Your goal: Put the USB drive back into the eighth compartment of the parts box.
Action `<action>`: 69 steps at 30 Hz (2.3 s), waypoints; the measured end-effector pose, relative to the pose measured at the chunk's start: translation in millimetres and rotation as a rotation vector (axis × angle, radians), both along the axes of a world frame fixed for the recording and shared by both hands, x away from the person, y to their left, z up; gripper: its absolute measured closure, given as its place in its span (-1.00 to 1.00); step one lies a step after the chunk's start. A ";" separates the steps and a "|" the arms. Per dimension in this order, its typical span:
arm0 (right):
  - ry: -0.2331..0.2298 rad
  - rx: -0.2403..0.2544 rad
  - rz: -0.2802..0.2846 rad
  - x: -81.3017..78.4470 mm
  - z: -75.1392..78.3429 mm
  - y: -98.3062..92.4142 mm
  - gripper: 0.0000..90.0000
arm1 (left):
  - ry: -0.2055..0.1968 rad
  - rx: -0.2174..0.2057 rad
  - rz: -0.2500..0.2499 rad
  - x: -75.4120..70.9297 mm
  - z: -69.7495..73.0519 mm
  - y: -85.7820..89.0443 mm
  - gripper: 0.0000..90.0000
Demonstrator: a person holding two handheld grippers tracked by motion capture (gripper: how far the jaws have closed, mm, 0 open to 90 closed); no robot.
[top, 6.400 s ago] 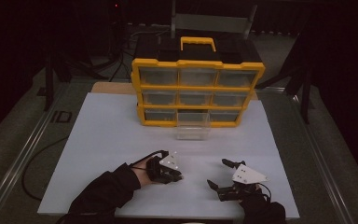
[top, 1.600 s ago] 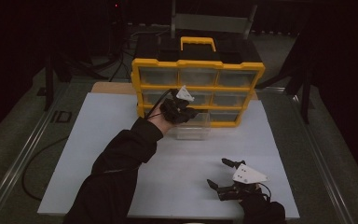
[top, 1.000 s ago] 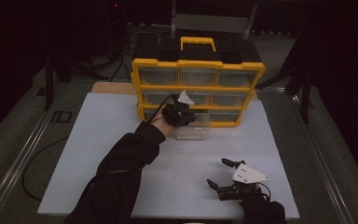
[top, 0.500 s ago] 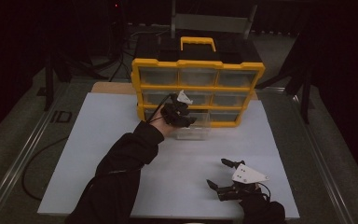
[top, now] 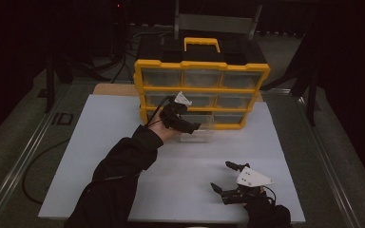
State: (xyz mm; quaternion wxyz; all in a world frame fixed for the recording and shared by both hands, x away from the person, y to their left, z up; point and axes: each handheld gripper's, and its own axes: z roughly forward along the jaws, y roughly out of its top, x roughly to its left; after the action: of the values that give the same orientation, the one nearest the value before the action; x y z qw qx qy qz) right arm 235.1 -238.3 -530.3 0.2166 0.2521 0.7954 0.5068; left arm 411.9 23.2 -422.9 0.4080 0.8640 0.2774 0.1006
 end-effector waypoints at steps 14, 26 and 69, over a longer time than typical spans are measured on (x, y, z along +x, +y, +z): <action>0.000 0.004 -0.002 1.3 0.4 0.7 -0.80 | 0.024 -0.018 -0.060 -3.1 0.5 10.7 -0.96; 0.000 0.000 0.010 3.2 -0.5 3.6 -0.80 | -0.006 0.002 -0.098 -12.6 1.2 18.9 -0.98; -0.004 -0.005 0.012 5.0 -1.2 5.9 -0.80 | 0.017 -0.021 -0.046 -54.0 -39.4 104.4 -0.99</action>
State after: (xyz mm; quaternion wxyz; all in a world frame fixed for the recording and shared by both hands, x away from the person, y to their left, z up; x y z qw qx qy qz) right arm 240.1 -232.4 -531.5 0.2156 0.2457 0.7979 0.5065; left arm 357.9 127.7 -462.3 0.4169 0.8667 0.2617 0.0808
